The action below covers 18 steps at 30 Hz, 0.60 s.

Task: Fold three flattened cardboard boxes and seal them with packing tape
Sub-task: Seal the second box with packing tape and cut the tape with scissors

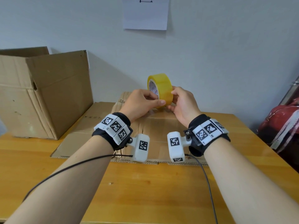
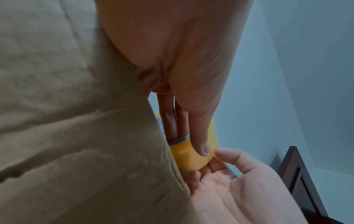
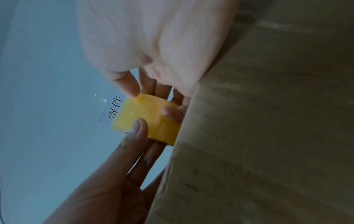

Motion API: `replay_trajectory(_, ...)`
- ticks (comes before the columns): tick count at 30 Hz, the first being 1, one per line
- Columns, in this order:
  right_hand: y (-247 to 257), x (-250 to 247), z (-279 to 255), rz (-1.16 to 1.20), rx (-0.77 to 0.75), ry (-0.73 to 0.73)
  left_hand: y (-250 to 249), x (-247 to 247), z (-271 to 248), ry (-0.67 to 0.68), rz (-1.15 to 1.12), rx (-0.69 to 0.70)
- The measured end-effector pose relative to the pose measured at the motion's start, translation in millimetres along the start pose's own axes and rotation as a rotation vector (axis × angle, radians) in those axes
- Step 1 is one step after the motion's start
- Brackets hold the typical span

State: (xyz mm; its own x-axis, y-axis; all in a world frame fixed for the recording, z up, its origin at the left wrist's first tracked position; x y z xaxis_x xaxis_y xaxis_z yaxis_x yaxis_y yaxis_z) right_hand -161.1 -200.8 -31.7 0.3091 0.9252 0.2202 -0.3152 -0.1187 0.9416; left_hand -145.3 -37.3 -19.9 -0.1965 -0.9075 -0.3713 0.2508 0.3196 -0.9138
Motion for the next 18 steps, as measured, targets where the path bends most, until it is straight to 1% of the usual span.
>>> replay_trajectory(7,-3.3,-0.9,3.0,0.001,-0.003,-0.028,1.1,0.9,-0.8,0.001,0.012,0.002)
replay_trajectory(11,1.0,0.5,-0.7,0.024,-0.033,0.023,0.6,0.2,-1.2,0.011,0.023,0.000)
replay_trajectory(14,2.2,1.8,-4.0,-0.083,-0.111,0.086,-0.4,-0.1,-2.1,0.014,0.022,0.011)
replay_trajectory(15,2.0,1.8,-4.1,-0.087,-0.114,0.092,-0.7,-0.3,-2.5,0.015,0.019,0.014)
replay_trajectory(18,3.3,2.4,-4.2,0.030,-0.053,0.067,-0.6,-0.8,-2.7,0.022,-0.014,0.012)
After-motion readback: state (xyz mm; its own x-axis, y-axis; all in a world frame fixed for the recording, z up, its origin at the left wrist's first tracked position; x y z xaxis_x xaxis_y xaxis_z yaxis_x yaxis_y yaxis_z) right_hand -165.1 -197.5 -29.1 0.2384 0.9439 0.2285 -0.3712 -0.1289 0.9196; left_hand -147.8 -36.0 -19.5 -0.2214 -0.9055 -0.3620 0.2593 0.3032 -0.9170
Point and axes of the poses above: each hand's wrist, its own z-axis towards the middle knuckle, its own x-axis out of the palm, y = z × x, the point moved 3 cm from there along z, towards the middle knuckle, and after that the axes turned 9 degrees about -x, right-handed, at the moved point
